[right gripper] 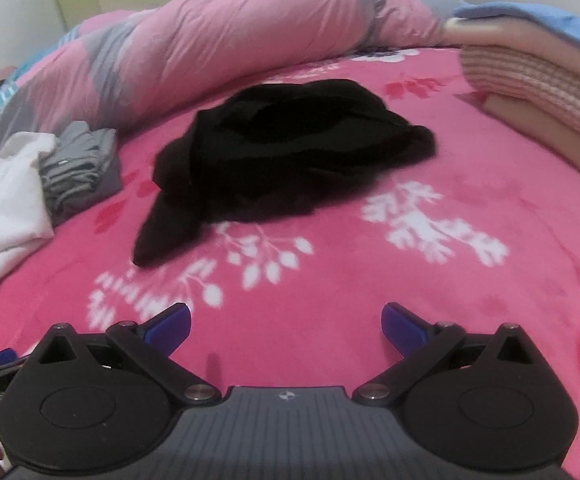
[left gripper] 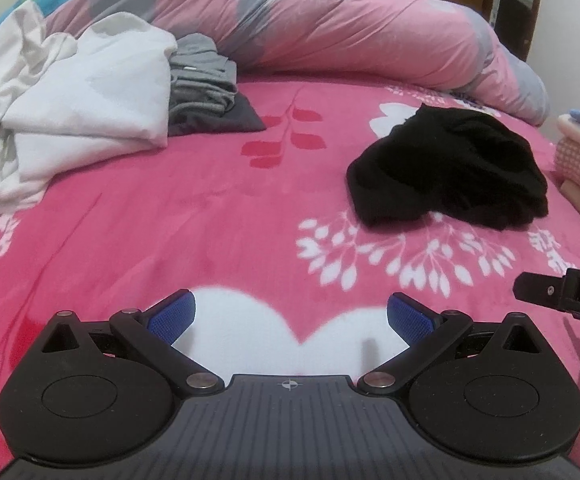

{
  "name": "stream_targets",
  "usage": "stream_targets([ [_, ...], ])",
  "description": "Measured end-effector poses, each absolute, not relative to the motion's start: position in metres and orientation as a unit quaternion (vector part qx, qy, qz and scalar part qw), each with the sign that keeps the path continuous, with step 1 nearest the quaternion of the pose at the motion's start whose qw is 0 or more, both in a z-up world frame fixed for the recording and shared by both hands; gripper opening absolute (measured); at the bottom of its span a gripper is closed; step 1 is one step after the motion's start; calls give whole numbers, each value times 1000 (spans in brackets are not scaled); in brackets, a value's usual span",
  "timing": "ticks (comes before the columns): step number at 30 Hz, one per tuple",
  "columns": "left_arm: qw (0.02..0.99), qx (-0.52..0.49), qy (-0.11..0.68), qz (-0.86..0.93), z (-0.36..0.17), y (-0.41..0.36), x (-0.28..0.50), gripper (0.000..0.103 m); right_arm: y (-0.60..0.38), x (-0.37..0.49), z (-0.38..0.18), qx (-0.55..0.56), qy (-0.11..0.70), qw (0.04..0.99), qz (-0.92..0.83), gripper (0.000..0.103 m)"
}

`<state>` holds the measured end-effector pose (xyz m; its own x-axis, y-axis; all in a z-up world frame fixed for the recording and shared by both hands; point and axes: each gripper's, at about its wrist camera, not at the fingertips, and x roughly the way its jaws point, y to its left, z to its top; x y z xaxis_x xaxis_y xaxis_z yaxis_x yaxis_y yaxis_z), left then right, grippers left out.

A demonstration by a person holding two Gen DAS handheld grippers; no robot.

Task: Fold clothes
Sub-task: 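Grasp the black garment edge with the left gripper while the right gripper grasps another edge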

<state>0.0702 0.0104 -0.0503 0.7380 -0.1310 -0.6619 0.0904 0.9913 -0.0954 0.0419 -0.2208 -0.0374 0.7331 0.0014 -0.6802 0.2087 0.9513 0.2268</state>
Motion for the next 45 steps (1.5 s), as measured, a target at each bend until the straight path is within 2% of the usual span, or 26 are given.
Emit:
stream_targets([
  [7, 944, -5, 320, -83, -46, -6, 105, 103, -227, 74, -33, 134, 334, 932, -29, 103],
  [14, 952, 38, 274, -130, -42, -39, 149, 102, -254, 96, -16, 33, 190, 979, -67, 103],
  [17, 951, 49, 271, -142, -44, -54, 168, 98, -262, 118, -16, 3, 180, 982, -61, 103],
  [19, 948, 58, 275, -150, -49, -64, 179, 89, -265, 133, -17, -4, 184, 981, -51, 103],
  [20, 946, 64, 279, -153, -52, -69, 184, 76, -266, 140, -19, -1, 188, 981, -44, 103],
  [21, 943, 70, 285, -156, -55, -73, 188, 70, -266, 148, -21, 2, 192, 981, -37, 102],
  [22, 940, 73, 293, -161, -58, -76, 192, 60, -265, 155, -23, 3, 196, 980, -28, 101],
  [23, 936, 73, 302, -167, -63, -79, 196, 49, -263, 161, -26, 2, 202, 979, -20, 97],
  [24, 933, 70, 308, -171, -65, -81, 198, 45, -260, 163, -29, 0, 207, 978, -18, 86],
  [25, 932, 65, 310, -174, -66, -81, 198, 36, -258, 166, -31, -4, 214, 977, -17, 81],
  [26, 932, 58, 311, -178, -67, -80, 197, 22, -257, 168, -32, -7, 220, 975, -16, 74],
  [28, 933, 49, 308, -181, -67, -78, 195, 6, -258, 162, -31, 5, 211, 977, -20, 62],
  [29, 935, 43, 304, -179, -65, -75, 193, 3, -260, 157, -29, 10, 204, 979, -22, 49],
  [30, 938, 39, 297, -177, -63, -73, 192, 1, -263, 152, -26, 15, 199, 980, -24, 28],
  [32, 945, 24, 277, -171, -55, -66, 185, 1, -271, 144, -21, 29, 191, 981, -30, 7],
  [37, 959, -10, 231, -163, -27, -41, 158, 0, -278, 113, -3, 46, 158, 986, -23, 1],
  [45, 969, -74, 196, -132, 12, 18, 109, 0, -264, 90, 12, 36, 157, 987, 6, 3],
])
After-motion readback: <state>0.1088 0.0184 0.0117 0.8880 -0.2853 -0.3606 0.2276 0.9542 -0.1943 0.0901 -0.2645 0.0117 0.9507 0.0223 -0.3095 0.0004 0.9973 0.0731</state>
